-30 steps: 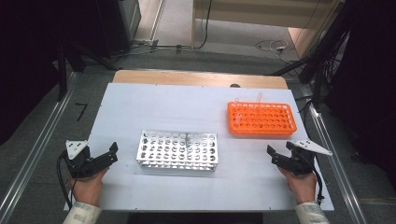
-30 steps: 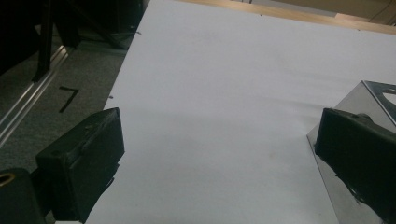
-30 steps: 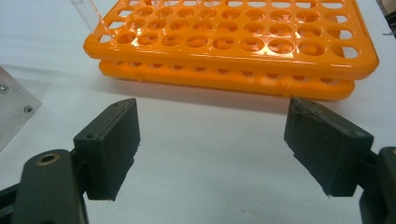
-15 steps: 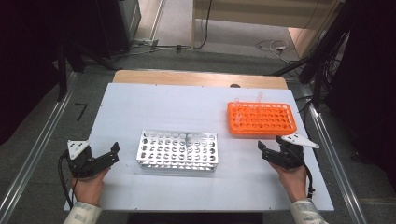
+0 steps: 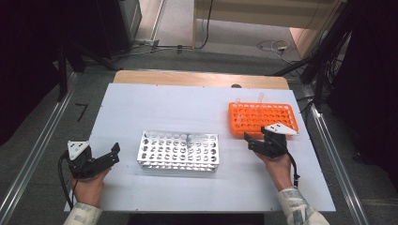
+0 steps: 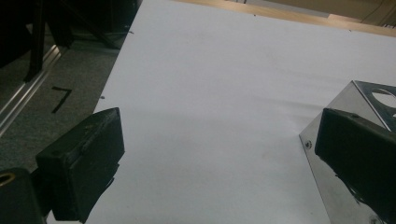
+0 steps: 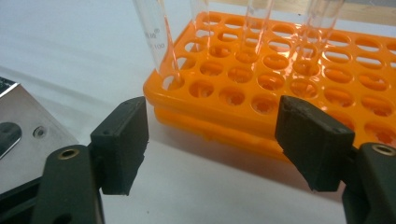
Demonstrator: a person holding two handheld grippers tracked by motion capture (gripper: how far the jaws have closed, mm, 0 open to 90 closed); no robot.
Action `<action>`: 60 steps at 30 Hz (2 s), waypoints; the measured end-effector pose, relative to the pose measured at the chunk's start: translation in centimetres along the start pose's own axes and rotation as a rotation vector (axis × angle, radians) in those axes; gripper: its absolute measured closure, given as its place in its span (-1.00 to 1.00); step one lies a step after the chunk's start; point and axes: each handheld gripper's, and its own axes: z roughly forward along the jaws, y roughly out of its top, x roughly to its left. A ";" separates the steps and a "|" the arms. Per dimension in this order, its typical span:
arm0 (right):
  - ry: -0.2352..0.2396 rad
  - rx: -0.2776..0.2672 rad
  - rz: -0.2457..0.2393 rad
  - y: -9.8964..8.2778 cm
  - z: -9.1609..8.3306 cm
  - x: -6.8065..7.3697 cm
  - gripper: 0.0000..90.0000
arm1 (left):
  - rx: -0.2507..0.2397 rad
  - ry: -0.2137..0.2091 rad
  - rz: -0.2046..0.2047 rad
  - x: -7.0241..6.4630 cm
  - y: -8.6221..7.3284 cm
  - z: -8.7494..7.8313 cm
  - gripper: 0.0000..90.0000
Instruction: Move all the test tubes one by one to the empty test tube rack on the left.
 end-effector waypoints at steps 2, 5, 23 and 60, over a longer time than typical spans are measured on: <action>-0.002 -0.008 -0.005 0.2 0.3 0.2 -0.40 | 0.001 0.001 -0.003 0.0 0.0 0.0 -0.97; 0.003 -0.022 -0.012 0.6 0.8 0.5 -0.34 | 0.001 0.000 0.002 -0.1 0.0 0.0 -0.97; -0.010 -0.036 -0.081 1.8 4.4 2.6 0.39 | 0.001 0.005 0.003 0.0 0.0 0.0 -0.94; 0.144 -0.086 -0.103 4.2 -1.6 5.1 0.63 | -0.035 -0.151 0.083 -4.2 0.7 -2.1 -0.91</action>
